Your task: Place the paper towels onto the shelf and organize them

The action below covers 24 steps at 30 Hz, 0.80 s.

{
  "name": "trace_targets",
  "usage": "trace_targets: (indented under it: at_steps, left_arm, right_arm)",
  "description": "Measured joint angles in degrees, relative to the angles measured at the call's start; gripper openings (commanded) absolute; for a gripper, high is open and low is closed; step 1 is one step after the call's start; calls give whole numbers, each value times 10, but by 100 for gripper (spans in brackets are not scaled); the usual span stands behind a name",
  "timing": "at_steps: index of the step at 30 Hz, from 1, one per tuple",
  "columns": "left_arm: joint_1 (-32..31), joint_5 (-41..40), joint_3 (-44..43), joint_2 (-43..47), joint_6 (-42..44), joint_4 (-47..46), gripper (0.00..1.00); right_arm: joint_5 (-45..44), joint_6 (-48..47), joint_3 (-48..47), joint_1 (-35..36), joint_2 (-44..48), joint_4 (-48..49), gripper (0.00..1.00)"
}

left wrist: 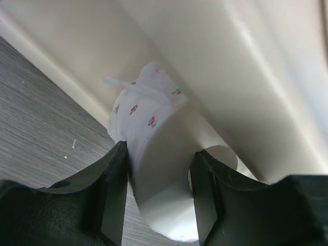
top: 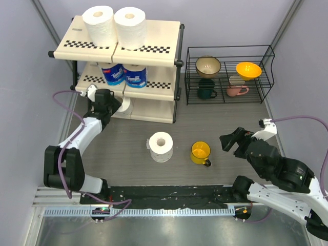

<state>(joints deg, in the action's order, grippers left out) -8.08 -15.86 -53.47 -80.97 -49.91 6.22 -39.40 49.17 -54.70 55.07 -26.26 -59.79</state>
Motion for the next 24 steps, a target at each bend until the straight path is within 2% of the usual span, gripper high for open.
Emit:
trace_targets:
  at_steps: [12,24]
  left_arm:
    - [5,0,0,-42,-26,-39,43]
    - [6,-6,17,-47,-60,-96,43]
  right_arm:
    - [-4,1,-17,0,0,-25,90]
    - [-6,3,-21,0,0,-29,90]
